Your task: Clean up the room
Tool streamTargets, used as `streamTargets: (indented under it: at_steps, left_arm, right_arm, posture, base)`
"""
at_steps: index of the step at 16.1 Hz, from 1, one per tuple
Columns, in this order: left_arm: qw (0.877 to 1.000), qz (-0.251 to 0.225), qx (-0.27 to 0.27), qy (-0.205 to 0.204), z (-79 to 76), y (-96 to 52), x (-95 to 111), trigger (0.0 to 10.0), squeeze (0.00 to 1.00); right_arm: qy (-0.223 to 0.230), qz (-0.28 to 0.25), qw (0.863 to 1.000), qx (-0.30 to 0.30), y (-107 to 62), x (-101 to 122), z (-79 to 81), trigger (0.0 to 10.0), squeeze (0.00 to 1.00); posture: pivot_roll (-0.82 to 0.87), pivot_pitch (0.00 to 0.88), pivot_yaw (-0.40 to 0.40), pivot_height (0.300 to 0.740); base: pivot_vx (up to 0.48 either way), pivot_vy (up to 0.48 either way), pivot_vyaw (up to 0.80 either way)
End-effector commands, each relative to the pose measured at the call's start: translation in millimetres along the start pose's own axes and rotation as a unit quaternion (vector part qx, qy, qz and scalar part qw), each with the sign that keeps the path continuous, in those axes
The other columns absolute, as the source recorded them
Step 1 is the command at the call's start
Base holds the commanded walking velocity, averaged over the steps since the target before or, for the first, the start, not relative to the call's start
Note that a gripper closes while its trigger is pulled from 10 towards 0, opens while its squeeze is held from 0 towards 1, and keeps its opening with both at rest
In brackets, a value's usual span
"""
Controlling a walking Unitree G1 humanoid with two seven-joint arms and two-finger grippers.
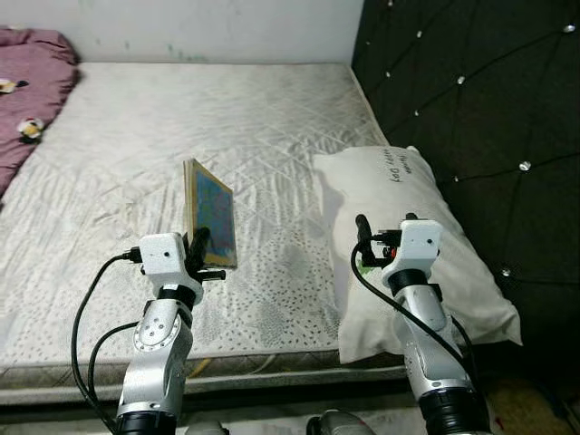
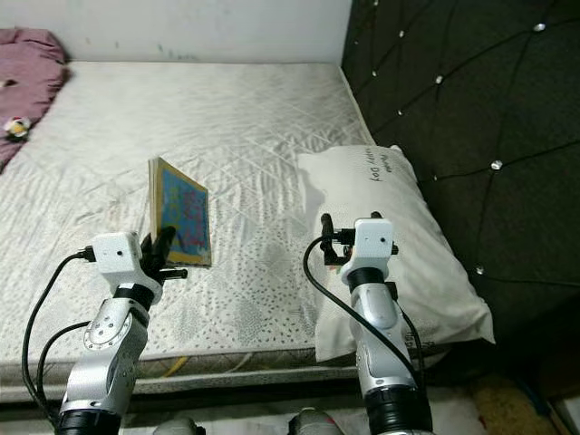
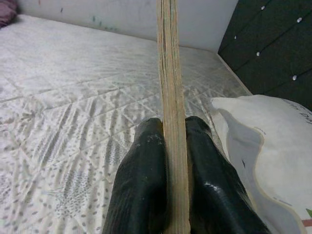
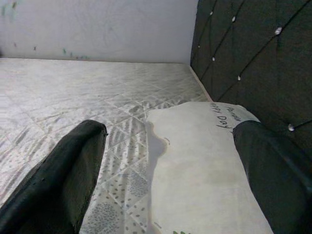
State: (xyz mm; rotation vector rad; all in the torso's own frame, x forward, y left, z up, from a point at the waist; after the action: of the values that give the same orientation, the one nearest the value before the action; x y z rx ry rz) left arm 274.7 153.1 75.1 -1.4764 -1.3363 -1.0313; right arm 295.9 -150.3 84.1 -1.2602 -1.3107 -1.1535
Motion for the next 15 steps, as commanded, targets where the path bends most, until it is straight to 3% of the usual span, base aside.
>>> streamTargets:
  at_steps: [1, 4, 15]
  left_arm:
    - [1.0, -0.015, -0.017, 0.003, -6.0, 1.8, 8.0, 10.0, 0.0]
    - [1.0, -0.011, -0.022, 0.009, -8.1, 3.0, 7.3, 10.0, 0.0]
    - [0.999, -0.008, -0.037, 0.012, -14.9, 1.7, 6.0, 10.0, 0.0]
  right_arm:
    - [-0.001, -0.001, 1.0, 0.002, -0.4, 2.1, -1.4, 10.0, 0.0]
    - [-0.002, -0.004, 1.0, 0.001, 0.4, 3.0, -1.9, 10.0, 0.0]
    - [-0.007, 0.008, 1.0, 0.003, -1.3, -2.2, 0.0, 10.0, 0.0]
  posture:
    - [-0.05, 0.047, -0.014, 0.69]
    - [-0.05, 0.047, -0.012, 0.66]
    - [-0.05, 0.047, -0.01, 0.66]
  base:
    - [0.0, 0.0, 0.0]
    - [0.0, 0.0, 0.0]
    - [0.0, 0.0, 0.0]
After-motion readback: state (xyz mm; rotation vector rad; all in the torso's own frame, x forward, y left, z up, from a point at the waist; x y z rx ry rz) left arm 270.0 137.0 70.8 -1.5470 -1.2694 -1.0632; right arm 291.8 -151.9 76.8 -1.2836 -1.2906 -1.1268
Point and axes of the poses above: a point about 5 cm out from each wrist's last joint towards the gripper, its own y axis pointing out of the wrist towards the gripper, its own x axis along the axis of the wrist's last joint, z = x × y, the point moved 1 cm from there along y, pointing out of the wrist towards the gripper, and after that the axes turned 6 degrees about -y, right-handed, at the moved point
